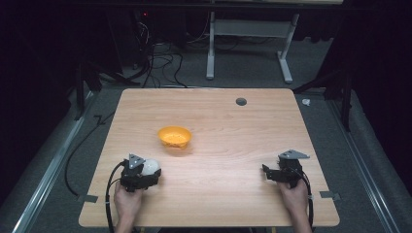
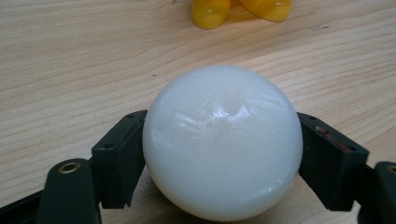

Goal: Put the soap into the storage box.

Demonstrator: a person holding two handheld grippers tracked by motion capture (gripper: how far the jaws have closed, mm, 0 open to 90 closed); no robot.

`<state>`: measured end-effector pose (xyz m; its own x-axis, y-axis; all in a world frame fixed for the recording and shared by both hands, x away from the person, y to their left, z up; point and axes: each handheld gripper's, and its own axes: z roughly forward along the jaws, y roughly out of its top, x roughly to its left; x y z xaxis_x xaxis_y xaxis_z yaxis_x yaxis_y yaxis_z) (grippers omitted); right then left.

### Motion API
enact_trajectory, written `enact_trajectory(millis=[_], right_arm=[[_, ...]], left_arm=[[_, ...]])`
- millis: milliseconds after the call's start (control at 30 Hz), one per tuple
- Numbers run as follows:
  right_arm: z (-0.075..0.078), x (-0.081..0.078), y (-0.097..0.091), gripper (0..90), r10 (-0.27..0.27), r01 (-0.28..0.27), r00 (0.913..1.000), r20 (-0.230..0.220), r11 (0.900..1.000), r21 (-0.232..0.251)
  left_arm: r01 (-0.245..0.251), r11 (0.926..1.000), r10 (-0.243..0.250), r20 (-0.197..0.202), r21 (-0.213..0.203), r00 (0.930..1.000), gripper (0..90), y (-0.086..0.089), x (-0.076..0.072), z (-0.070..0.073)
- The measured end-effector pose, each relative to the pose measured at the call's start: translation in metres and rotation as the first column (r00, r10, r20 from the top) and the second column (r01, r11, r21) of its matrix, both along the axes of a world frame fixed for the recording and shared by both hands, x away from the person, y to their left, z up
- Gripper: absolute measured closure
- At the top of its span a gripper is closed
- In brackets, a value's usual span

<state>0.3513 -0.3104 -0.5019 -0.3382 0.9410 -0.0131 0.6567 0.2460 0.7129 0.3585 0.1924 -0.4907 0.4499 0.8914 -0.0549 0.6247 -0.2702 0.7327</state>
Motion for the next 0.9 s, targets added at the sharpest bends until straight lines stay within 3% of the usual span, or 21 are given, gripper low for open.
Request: enact_trajectory(millis=[267, 900], right_arm=[[0.000, 0.000, 0.000, 22.2, -0.002, 0.002, 1.0000, -0.001, 1.0000, 0.002], [0.000, 0.000, 0.000, 22.2, -0.001, 0.001, 1.0000, -0.001, 1.0000, 0.002]], left_arm=[[0.035, 0.9990, -0.034, 0.034, -0.028, 0.9989, 23.9, -0.004, -0.004, 0.017], [0.069, 0.9937, -0.065, 0.046, -0.089, 0.9968, 23.9, -0.002, -0.003, 0.036]])
